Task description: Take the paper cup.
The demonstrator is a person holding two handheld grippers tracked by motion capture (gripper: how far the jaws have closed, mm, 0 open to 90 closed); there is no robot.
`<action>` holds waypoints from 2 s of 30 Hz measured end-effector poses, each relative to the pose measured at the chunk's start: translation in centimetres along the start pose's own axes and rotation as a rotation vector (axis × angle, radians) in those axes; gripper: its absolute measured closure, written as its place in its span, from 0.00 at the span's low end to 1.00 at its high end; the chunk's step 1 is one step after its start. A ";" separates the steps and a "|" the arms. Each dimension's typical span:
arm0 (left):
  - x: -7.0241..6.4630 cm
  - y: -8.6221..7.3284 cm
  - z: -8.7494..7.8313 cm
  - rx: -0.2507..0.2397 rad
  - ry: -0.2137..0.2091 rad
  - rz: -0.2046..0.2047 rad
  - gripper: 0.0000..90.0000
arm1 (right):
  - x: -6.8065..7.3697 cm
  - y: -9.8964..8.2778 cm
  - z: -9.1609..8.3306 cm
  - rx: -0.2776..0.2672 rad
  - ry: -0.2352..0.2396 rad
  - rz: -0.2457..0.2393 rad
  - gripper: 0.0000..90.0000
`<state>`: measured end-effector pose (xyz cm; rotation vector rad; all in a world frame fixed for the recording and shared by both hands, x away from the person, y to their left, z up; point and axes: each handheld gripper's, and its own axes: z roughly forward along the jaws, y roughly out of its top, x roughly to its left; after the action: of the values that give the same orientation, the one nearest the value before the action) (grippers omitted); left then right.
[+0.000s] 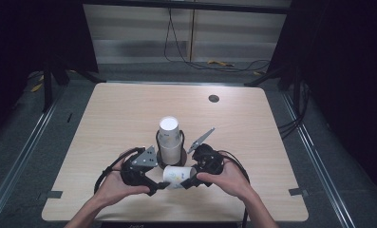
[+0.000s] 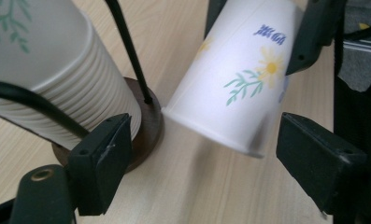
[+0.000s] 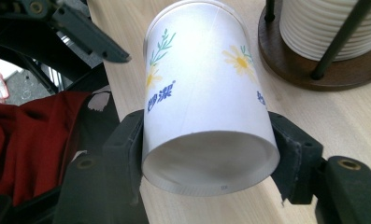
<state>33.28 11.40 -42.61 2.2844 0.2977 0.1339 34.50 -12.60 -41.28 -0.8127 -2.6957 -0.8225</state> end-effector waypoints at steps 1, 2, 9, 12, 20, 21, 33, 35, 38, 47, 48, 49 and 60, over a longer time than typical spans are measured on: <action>0.1 -0.1 -0.1 -0.003 0.002 -0.006 0.21 | -0.1 -0.1 0.0 -0.007 -0.001 -0.001 0.40; 0.1 -0.2 -0.2 -0.013 0.001 -0.013 0.21 | -0.1 -0.3 -0.1 -0.011 -0.001 0.005 0.40; 0.9 -0.6 -1.2 -0.059 0.000 -0.057 0.21 | -0.4 -1.1 -0.2 -0.077 0.003 0.010 0.40; 1.1 -0.7 -1.5 -0.076 -0.004 -0.076 0.21 | -0.4 -1.1 -0.4 -0.103 0.000 0.007 0.40; 1.7 -1.2 -2.5 -0.143 -0.011 -0.130 0.21 | -0.5 -1.4 -0.6 -0.176 -0.003 -0.013 0.40; 1.7 -1.2 -2.4 -0.155 -0.012 -0.128 0.21 | -0.4 -1.4 -0.7 -0.183 -0.006 -0.014 0.40; 1.6 -1.1 -2.8 -0.181 -0.016 -0.131 0.18 | -0.3 -1.5 -0.9 -0.279 0.013 -0.046 0.40; 1.7 -1.1 -2.8 -0.196 -0.026 -0.139 0.18 | -0.2 -1.5 -0.9 -0.293 0.020 -0.053 0.40; 1.6 -1.1 -3.0 -0.212 -0.031 -0.145 0.18 | -0.2 -1.5 -0.9 -0.309 0.022 -0.065 0.40; 1.4 -1.0 -3.3 -0.247 -0.034 -0.144 0.18 | -0.2 -1.9 -1.0 -0.379 0.051 -0.089 0.40; 1.4 -1.0 -3.3 -0.252 -0.028 -0.141 0.18 | -0.2 -1.9 -1.1 -0.390 0.054 -0.092 0.40; 1.4 -0.9 -3.3 -0.257 -0.026 -0.147 0.18 | -0.2 -1.9 -1.2 -0.400 0.053 -0.097 0.40; 1.4 -1.0 -3.6 -0.297 -0.031 -0.150 0.18 | 0.0 -2.2 -1.3 -0.463 0.064 -0.132 0.40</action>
<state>33.74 14.96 -40.92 1.9608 0.4035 0.0606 33.36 -14.85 -41.23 -0.6781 -2.5541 -1.5115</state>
